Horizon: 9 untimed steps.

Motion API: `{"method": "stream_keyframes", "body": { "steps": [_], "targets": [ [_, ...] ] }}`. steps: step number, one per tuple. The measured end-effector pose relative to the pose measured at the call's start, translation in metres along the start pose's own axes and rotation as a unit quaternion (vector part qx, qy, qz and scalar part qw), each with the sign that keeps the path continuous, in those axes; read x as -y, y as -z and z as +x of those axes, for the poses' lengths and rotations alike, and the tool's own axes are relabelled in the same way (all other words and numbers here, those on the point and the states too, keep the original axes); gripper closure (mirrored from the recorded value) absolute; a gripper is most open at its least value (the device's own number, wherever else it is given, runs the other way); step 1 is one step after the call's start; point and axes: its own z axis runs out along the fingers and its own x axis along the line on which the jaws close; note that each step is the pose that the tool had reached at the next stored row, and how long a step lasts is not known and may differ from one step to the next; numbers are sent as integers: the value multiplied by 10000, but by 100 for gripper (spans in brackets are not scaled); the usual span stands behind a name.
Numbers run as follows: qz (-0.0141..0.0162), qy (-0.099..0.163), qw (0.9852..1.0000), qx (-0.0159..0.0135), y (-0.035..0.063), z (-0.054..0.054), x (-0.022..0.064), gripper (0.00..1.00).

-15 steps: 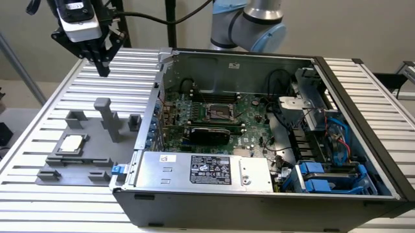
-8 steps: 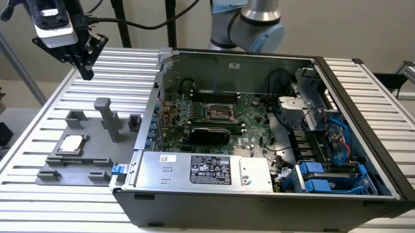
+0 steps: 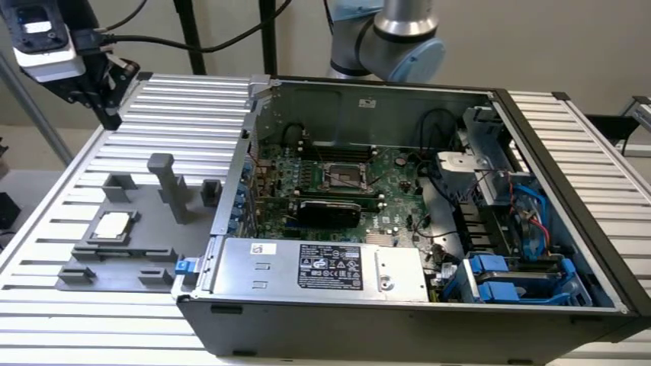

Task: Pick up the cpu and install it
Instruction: 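Reach for the cpu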

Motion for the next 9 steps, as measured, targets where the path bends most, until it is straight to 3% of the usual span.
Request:
{"method": "stream_keyframes", "body": {
  "steps": [9],
  "targets": [
    [1,0,10000,0,-58,407,42,89]
  ]
}}
